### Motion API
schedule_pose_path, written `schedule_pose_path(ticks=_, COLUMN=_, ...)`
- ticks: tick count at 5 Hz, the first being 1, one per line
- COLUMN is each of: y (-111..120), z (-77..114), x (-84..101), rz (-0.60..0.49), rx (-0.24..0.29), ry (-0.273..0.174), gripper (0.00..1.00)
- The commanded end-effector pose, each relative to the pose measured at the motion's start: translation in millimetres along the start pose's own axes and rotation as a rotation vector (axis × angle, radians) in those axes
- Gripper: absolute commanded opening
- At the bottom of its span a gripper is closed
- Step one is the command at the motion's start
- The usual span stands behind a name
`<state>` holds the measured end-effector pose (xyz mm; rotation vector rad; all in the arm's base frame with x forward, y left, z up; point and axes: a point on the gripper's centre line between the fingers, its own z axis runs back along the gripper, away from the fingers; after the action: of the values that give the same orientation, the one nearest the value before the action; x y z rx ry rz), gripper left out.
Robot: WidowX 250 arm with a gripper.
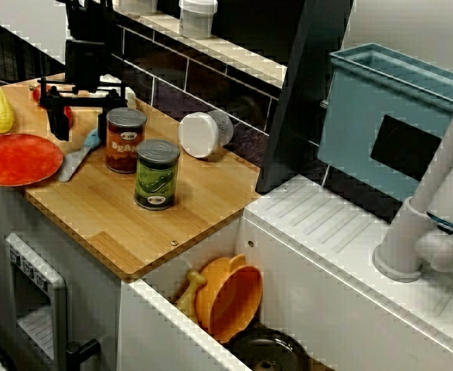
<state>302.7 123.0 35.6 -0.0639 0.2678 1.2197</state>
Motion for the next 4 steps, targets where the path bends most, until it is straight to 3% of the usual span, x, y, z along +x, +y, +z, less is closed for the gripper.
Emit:
schedule_pose_path(ticks=1, y=-12.1, z=8.5, x=8.0, rz=0.015, rx=-0.029, ry=-0.048, gripper=1.00)
schedule_pose_path(ticks=2, y=-15.6, z=6.3, x=9.2, rz=0.014, rx=-0.024, ry=-0.049, gripper=1.00)
schedule_pose_path(ticks=3, y=-15.8, z=5.3, x=8.4, rz=-0.001, rx=-0.029, ry=-0.051, gripper=0.00)
schedule_pose_path(ticks=4, y=-14.8, z=5.8, x=8.8, rz=-0.003, rx=-0.032, ry=-0.054, gripper=0.00)
